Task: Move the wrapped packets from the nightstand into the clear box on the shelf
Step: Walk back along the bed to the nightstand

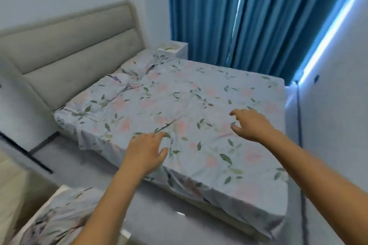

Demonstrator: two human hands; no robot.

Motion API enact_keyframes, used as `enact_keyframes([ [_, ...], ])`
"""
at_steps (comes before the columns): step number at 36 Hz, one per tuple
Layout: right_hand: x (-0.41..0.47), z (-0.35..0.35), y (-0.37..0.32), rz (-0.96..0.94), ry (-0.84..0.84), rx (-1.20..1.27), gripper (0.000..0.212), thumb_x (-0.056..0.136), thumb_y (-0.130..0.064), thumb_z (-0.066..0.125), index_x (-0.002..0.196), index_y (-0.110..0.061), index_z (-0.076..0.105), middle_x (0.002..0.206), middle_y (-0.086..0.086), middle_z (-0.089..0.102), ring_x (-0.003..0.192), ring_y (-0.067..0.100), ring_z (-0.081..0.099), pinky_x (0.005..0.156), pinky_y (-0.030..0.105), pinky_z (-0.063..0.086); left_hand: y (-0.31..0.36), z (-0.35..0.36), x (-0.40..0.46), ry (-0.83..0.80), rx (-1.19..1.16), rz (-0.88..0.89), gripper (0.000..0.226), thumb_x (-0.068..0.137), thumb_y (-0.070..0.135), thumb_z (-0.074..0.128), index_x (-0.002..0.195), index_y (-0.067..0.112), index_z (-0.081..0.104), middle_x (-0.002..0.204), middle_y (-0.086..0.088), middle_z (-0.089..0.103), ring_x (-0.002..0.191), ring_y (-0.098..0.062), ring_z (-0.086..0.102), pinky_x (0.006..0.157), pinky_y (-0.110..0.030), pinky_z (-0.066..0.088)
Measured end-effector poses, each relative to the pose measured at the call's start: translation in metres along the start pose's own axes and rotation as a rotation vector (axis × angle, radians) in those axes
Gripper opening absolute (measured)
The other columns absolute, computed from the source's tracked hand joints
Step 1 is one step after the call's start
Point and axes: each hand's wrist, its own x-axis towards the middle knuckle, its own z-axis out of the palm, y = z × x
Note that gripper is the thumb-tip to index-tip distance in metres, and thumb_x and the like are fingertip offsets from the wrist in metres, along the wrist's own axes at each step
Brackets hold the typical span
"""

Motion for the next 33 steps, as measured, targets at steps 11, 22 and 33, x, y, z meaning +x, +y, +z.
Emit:
enact_keyframes([
  [11,-0.142,0.047,0.268,0.477,-0.138,0.227,0.047,0.093,-0.035,0.051,0.137,-0.021,0.046,0.131,0.007,0.057,0.119,0.027,0.053,0.095,0.035,0.046,0.264,0.074,0.097,-0.41,-0.02,0.374,0.042,0.098,0.045,0.041,0.135,0.025,0.044,0.118,0.003,0.064,0.105,-0.018,0.059,0.085,-0.034,0.051],
  [22,-0.193,0.066,0.455,0.582,-0.202,0.246,0.045,0.096,-0.04,0.043,0.138,-0.024,0.042,0.131,0.004,0.055,0.119,0.024,0.052,0.095,0.037,0.046,0.501,0.114,0.169,-0.404,-0.055,0.482,0.047,0.096,0.043,0.044,0.14,0.029,0.037,0.125,-0.001,0.06,0.109,-0.022,0.059,0.088,-0.036,0.051],
  [33,-0.139,0.067,0.541,0.591,-0.179,0.322,0.05,0.093,-0.038,0.048,0.14,-0.025,0.038,0.13,0.005,0.055,0.12,0.023,0.05,0.095,0.036,0.046,0.582,0.111,0.268,-0.389,-0.055,0.498,0.045,0.097,0.038,0.044,0.141,0.033,0.036,0.122,0.0,0.062,0.105,-0.019,0.059,0.081,-0.03,0.049],
])
